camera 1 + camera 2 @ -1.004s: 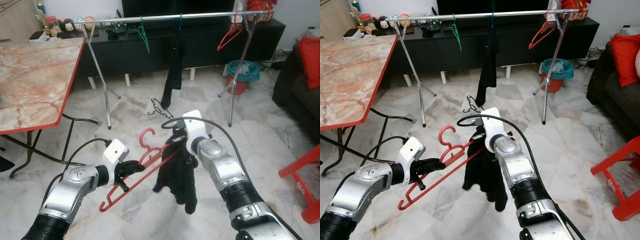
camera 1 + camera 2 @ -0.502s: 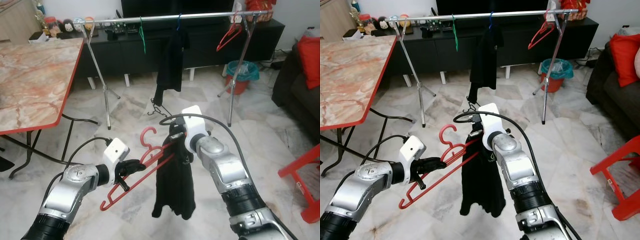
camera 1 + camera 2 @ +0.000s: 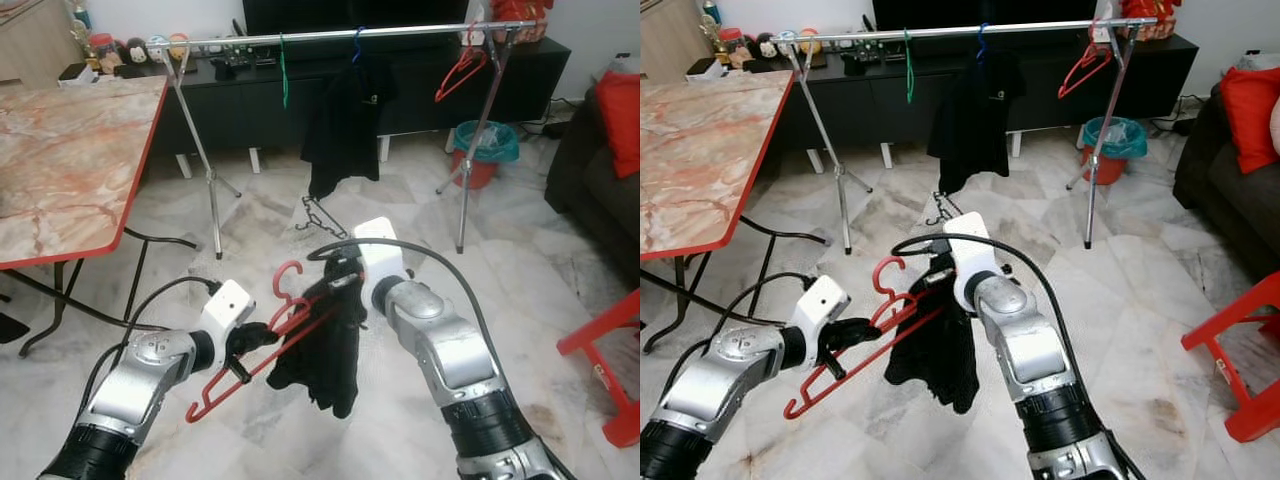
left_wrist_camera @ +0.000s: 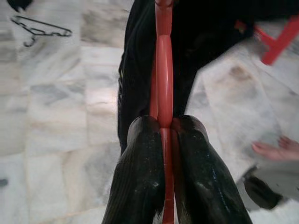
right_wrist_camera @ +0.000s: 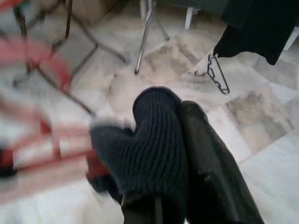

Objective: Hang hanger

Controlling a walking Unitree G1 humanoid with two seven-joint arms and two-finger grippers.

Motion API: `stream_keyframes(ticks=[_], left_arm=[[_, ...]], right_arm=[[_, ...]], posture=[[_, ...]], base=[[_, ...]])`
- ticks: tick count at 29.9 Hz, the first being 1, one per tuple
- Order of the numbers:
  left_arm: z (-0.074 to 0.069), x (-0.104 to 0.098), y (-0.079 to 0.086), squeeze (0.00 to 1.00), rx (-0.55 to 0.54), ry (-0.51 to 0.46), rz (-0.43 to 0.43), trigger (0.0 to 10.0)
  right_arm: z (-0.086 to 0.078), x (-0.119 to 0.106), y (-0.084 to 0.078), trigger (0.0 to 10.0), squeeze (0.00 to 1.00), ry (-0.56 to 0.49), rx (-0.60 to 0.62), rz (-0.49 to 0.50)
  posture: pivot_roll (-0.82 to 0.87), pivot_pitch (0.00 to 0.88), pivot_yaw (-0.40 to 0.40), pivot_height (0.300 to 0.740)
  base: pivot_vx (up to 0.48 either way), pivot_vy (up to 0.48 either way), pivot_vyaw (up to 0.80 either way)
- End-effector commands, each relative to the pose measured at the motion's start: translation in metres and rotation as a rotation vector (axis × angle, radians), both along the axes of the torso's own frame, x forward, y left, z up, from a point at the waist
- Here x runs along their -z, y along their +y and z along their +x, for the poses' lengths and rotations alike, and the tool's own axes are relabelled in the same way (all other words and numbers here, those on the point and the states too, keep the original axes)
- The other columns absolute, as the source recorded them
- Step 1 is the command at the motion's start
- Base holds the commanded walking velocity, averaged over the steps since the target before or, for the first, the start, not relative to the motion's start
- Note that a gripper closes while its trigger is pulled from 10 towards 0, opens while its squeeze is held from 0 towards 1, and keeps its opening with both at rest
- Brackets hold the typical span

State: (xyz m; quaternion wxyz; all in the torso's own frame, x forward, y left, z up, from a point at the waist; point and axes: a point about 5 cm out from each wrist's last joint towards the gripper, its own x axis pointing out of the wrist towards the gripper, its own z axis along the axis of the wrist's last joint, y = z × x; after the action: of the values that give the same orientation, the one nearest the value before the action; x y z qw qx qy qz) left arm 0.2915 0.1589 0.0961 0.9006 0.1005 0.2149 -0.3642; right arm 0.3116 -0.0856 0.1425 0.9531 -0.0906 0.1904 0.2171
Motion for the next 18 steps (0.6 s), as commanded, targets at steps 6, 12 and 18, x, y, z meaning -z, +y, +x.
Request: stream_keyframes(ticks=[6,12,18], left_arm=[[0.016,-0.015,0.009,0.00,-0.098,-0.094,0.015,10.0],[0.021,-0.019,0.010,0.00,-0.130,-0.103,-0.033,10.0],[0.007,-0.027,-0.005,0.00,0.033,-0.086,-0.157,10.0]], right_arm=[[-0.019,-0.004,0.006,10.0,0.00,0.018,-0.098,-0.029],[-0.026,-0.005,0.001,10.0,0.00,0.032,-0.102,-0.069],[-0.020,-0.007,0.000,10.0,0.00,-0.007,-0.116,-0.096]], posture=[[-0.04,0.000,0.023,0.736],[-0.05,0.000,0.024,0.736],[-0.04,0.000,0.024,0.736]], base=[[0.000,0.000,0.00],[0.000,0.000,0.00],[0.000,0.000,0.00]])
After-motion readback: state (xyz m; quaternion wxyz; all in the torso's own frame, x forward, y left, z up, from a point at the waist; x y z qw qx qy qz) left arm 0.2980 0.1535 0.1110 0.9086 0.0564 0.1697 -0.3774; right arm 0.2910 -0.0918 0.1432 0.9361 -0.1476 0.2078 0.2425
